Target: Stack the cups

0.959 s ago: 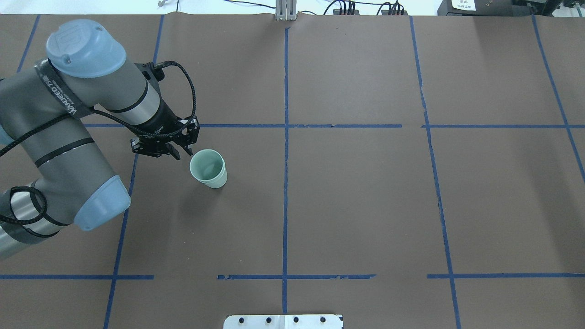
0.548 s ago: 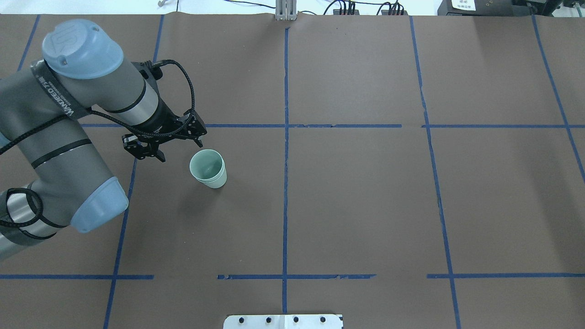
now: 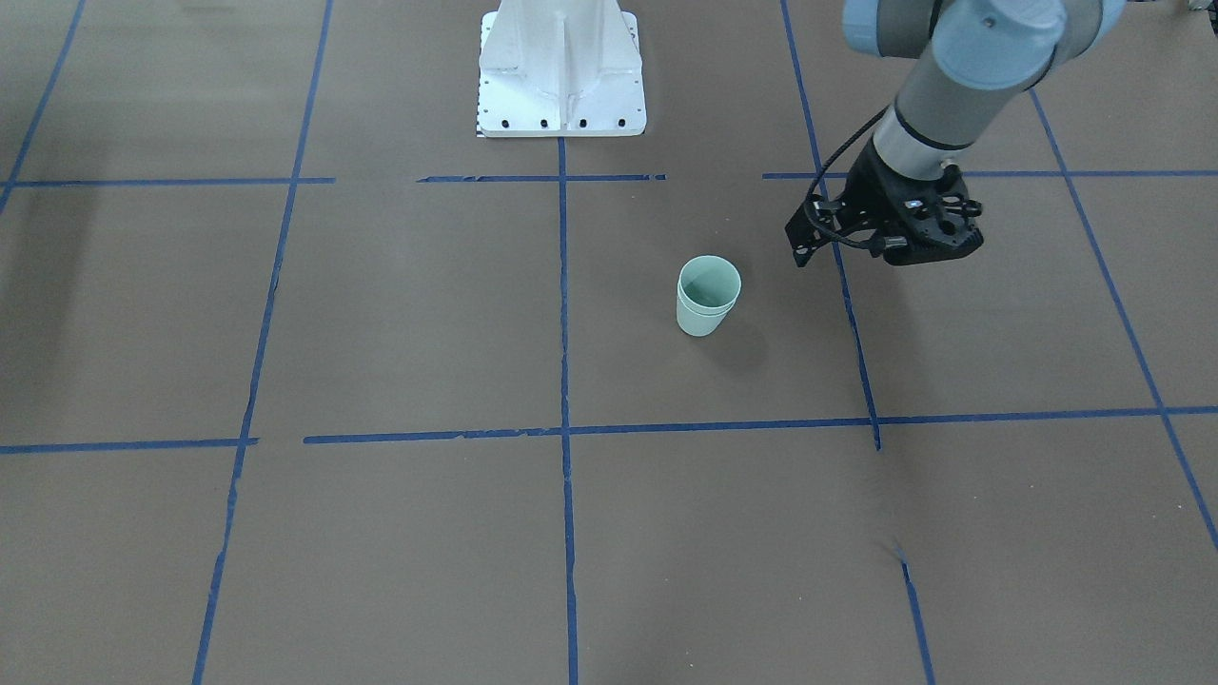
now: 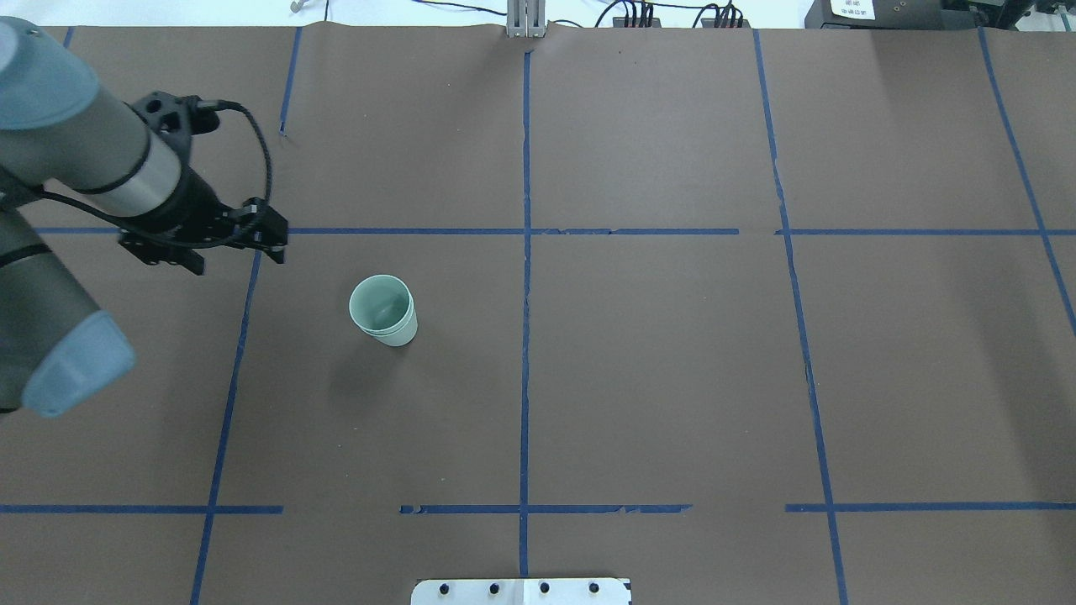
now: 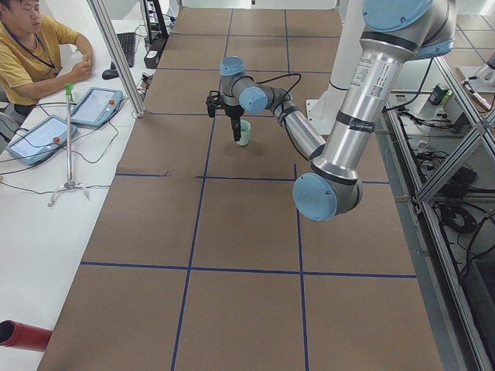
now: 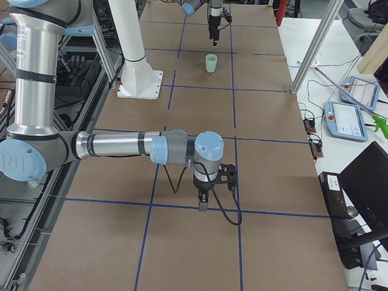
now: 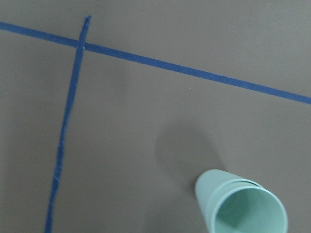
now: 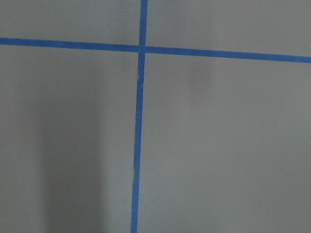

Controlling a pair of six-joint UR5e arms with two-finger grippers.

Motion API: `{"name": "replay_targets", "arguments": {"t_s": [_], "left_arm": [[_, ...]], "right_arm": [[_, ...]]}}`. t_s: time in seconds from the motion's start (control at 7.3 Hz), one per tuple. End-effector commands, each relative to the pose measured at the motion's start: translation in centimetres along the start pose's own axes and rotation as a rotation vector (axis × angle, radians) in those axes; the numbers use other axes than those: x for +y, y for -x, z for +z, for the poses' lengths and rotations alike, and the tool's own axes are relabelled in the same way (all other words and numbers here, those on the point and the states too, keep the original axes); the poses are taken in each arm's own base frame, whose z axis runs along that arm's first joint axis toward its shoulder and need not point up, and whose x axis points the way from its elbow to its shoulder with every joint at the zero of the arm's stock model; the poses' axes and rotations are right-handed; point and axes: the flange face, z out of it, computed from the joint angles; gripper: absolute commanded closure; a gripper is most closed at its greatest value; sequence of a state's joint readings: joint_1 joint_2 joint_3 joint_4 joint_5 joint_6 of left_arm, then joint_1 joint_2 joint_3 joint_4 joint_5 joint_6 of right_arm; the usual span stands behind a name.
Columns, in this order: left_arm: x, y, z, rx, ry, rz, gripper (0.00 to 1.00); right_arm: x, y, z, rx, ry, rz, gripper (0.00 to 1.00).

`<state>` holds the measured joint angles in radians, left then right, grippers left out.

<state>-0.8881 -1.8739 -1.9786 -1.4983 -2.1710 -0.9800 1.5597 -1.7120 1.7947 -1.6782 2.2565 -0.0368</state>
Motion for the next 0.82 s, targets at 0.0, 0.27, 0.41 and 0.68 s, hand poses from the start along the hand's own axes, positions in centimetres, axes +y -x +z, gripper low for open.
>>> {"name": "replay_targets", "arguments": {"t_s": [0.0,0.27,0.41,0.68], "left_arm": [[-1.7,14.9,-2.1,-0.066,0.011,0.230,0.00],[-1.1,30.8,-4.4,-0.151,0.027,0.384,0.00],[-0.9,38.7,-5.2,-0.167,0.043,0.431,0.00],[1.2,46.8,-6.5,-0.120,0.036,0.297,0.00]], "right_arm": [[0.0,0.0,0.0,0.000,0.000,0.000,0.00],[0.0,0.0,0.0,0.000,0.000,0.000,0.00],[0.0,0.0,0.0,0.000,0.001,-0.001,0.00],[0.0,0.0,0.0,0.000,0.000,0.000,0.00]]}}
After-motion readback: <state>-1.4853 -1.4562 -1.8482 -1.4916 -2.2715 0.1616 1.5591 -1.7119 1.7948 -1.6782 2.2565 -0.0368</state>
